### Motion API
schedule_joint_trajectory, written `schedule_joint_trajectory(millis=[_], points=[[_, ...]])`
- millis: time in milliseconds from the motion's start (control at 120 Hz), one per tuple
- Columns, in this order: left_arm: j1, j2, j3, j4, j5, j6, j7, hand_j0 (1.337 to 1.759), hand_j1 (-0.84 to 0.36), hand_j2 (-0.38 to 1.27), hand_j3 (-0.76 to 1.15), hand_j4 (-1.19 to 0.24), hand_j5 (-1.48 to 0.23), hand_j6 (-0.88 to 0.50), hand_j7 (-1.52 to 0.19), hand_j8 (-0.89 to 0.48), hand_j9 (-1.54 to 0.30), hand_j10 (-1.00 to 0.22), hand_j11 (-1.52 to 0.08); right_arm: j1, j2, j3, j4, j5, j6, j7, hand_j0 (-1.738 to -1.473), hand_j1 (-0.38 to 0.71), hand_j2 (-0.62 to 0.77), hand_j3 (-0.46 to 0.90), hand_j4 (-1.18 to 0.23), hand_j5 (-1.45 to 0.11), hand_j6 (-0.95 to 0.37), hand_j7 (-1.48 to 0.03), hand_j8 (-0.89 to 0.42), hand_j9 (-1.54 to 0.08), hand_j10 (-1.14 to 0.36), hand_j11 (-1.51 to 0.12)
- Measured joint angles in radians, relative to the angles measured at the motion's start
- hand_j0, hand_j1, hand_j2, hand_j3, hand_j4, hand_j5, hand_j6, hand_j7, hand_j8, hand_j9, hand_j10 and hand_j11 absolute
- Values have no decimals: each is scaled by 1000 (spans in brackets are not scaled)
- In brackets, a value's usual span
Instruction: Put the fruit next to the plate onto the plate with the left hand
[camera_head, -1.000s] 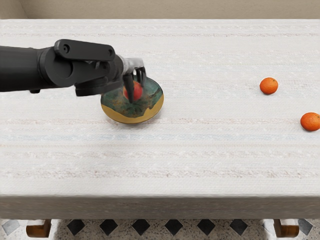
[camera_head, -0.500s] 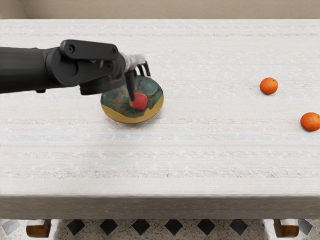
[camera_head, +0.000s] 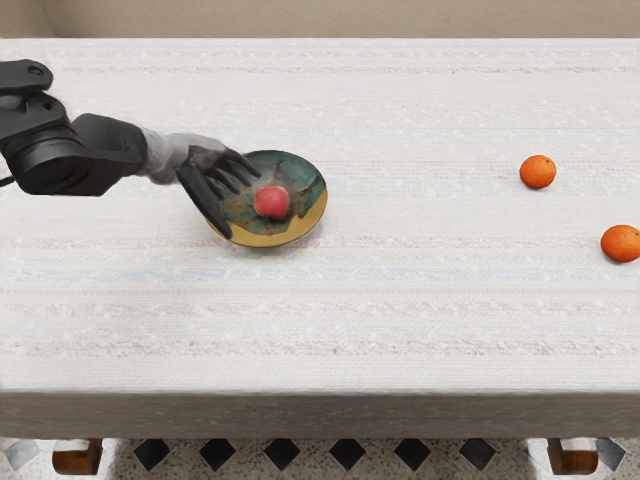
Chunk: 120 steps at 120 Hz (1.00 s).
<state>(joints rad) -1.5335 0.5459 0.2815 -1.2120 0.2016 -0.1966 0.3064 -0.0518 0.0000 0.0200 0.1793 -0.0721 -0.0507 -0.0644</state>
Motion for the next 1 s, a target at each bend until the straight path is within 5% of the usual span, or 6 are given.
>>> schedule_joint_trajectory(millis=[150,367,733,1000], points=[[137,80,-194,-11,-39,-211,0,1658,45,55,0,-258,-335,-255,-335,-255,-334,-257,-334,0,0,0,0,0,0,0,-1658,-318,-5,0,-26,-34,-26,-34,-26,-34,-26,-34],[187,164,-343,-9,-53,-371,0,1658,48,52,0,-253,-329,-253,-329,-252,-329,-253,-329,0,0,0,0,0,0,0,-1658,-318,-5,0,-26,-34,-26,-34,-26,-34,-26,-34],[391,250,-481,177,-152,-413,0,1658,49,51,0,-251,-326,-251,-326,-251,-326,-251,-326,0,0,0,0,0,0,0,-1658,-318,-5,0,-26,-34,-26,-34,-26,-34,-26,-34],[471,315,-530,223,-193,-415,0,1658,50,51,0,-250,-325,-250,-325,-250,-325,-250,-325,0,0,0,0,0,0,0,-1658,-318,-5,0,-26,-34,-26,-34,-26,-34,-26,-34]])
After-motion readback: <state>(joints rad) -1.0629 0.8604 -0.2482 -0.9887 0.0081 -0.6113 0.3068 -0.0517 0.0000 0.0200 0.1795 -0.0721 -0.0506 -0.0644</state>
